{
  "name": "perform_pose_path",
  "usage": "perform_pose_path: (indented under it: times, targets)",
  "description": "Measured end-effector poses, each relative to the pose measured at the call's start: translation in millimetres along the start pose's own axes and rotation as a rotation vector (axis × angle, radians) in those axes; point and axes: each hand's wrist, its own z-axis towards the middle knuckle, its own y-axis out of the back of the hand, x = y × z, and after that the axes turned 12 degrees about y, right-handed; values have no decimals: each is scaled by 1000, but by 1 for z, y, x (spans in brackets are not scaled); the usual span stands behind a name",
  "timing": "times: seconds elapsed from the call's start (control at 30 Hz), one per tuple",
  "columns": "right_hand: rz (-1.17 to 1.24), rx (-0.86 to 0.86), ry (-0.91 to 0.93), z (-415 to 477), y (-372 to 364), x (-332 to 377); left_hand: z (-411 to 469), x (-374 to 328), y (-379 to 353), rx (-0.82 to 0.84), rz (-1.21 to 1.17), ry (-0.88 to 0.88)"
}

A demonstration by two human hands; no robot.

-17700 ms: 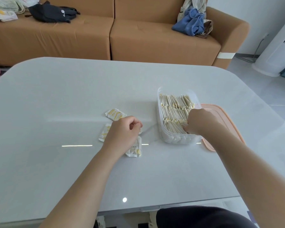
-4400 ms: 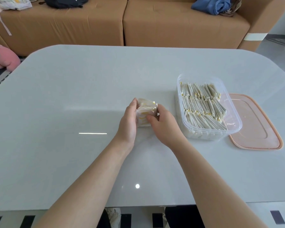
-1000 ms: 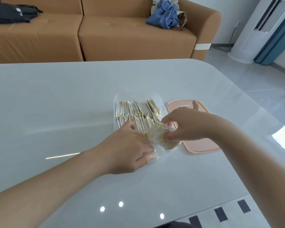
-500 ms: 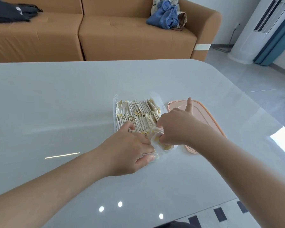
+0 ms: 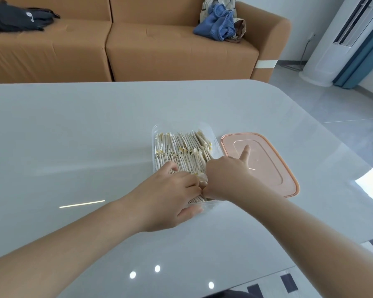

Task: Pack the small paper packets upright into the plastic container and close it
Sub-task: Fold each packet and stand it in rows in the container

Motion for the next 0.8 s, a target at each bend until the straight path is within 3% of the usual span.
perform_pose_path:
  times: [0.4, 0.67, 0.8]
  targets:
    - [188, 179, 109, -7, 11, -18, 14, -1, 13, 174, 123, -33]
    - [107, 69, 147, -8, 3, -18, 4, 8, 10, 73, 58, -50]
    - [187, 115, 199, -9, 9, -25, 0, 11, 5, -1, 74, -45]
